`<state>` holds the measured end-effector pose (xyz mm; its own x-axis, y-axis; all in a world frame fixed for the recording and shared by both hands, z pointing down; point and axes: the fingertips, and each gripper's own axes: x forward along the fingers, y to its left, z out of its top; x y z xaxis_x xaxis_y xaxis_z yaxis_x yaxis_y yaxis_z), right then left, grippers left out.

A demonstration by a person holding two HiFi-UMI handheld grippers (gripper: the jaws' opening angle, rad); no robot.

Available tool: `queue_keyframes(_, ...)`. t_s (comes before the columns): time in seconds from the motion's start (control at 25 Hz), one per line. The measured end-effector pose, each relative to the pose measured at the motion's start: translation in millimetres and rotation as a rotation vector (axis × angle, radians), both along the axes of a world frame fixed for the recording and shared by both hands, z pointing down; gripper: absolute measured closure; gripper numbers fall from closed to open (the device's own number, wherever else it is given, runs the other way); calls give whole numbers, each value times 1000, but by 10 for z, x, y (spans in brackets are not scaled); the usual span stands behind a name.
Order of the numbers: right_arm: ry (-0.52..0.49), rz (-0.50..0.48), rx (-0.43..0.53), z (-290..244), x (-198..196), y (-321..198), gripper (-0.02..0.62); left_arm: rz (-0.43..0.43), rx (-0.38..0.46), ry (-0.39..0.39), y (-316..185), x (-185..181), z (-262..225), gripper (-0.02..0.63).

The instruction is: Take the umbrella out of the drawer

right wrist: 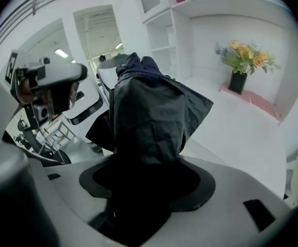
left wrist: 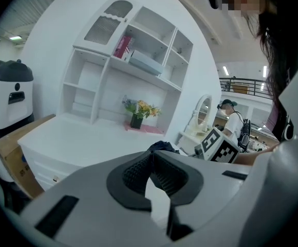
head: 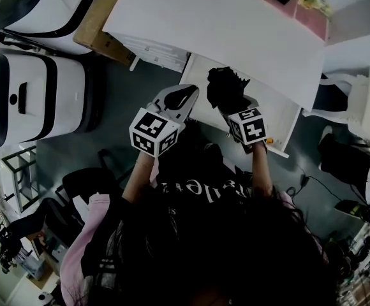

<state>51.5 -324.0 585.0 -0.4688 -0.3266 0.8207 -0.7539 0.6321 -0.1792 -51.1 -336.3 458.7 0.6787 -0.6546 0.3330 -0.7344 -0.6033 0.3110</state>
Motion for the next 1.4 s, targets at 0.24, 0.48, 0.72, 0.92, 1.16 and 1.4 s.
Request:
queue_keyframes(0.24,-71,107,-14,-373,363,343,314,9,23,0,289,294,-135,581)
queue_keyframes(0.48,-157,187,-3,-711,713,769,314,22,42,2,688,659,-258,580)
queue_keyframes(0.72,-246,235,3,-903,993,1207,314,33,60,23,1119,1034,-377,580)
queue_keyframes(0.92,-267,230,16,-967,1204,1559,314,19,74,36,1478,1287,-460,580)
queue_keyframes(1.16,-314,230,-1,-1002,1280,1948,314,-5,65,17,1888,1373,-485,581)
queue_keyframes(1.4,-330,220,-19,-992,1292,2194,314,-22,48,-11,2172,1373,-492,580)
